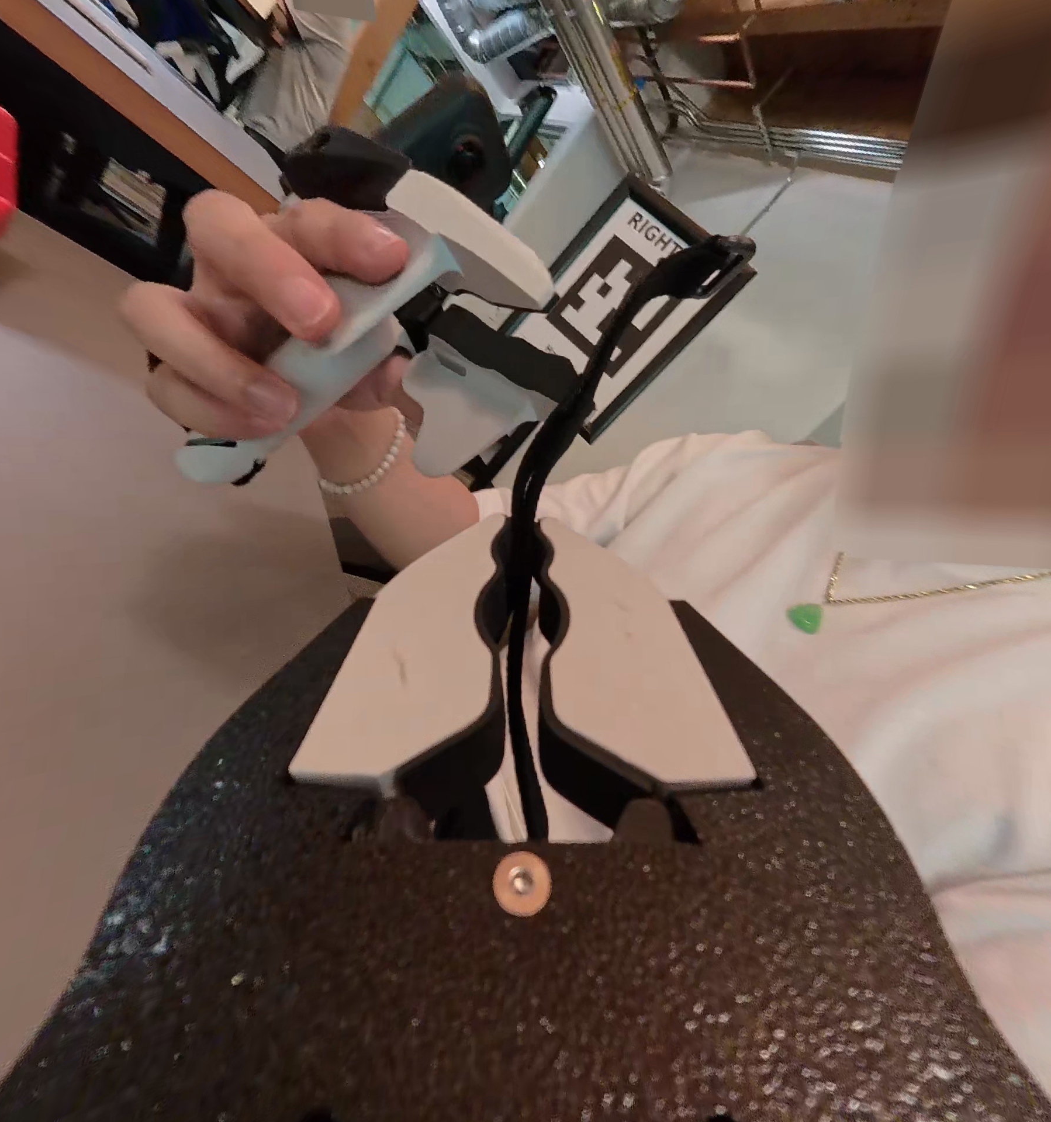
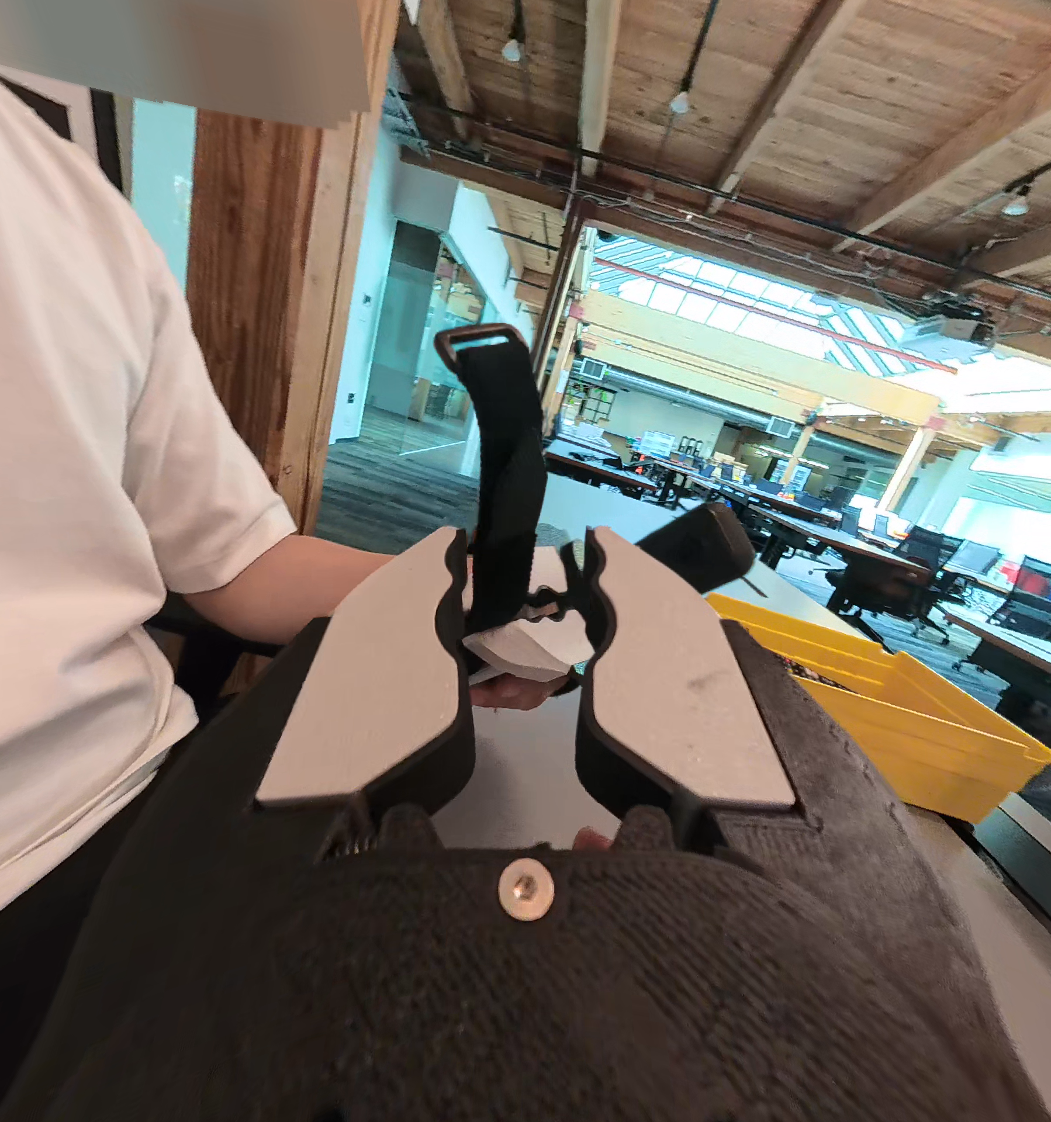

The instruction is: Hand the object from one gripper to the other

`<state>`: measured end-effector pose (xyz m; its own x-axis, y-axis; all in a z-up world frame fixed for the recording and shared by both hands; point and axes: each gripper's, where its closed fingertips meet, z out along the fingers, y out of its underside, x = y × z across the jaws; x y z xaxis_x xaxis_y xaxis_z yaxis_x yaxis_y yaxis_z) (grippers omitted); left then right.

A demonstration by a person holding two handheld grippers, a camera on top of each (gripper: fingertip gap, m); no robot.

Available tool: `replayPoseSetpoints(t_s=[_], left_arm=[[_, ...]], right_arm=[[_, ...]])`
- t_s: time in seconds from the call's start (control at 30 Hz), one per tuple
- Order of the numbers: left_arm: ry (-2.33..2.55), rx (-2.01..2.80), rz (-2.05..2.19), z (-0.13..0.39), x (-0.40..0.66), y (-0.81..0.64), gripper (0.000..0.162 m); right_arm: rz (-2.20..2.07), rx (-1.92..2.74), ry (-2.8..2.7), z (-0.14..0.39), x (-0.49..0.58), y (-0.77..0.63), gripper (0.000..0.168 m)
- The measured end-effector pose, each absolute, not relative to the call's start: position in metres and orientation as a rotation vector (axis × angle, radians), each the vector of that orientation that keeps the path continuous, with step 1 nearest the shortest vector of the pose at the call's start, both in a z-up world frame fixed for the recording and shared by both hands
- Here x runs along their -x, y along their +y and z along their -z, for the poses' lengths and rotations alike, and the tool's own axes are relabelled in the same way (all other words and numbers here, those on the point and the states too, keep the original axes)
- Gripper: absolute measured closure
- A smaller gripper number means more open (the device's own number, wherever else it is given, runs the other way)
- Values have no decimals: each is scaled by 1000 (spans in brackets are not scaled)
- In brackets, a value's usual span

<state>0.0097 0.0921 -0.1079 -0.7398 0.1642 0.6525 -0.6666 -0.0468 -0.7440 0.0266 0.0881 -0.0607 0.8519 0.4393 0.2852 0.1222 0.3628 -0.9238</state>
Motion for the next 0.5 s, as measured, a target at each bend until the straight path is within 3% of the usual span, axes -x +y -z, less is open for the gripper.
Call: replayPoseSetpoints(t_s=[0.17,0.23,0.43,0.5], left_arm=[[-1654,-495,-1729,117,2,86,157],[-1631,-488,-1730,117,1,86,157],[-1653,-523,-1793,116,-6,89,156],[-1752,-632,-1861,122,-22,93,134]], right_arm=[[-266,1192,-621,64,-11,86,134],[-291,1199,-657,66,-4,84,147],[-244,1230,-639,65,-9,90,148],[-190,1285,-598,67,-18,97,149]])
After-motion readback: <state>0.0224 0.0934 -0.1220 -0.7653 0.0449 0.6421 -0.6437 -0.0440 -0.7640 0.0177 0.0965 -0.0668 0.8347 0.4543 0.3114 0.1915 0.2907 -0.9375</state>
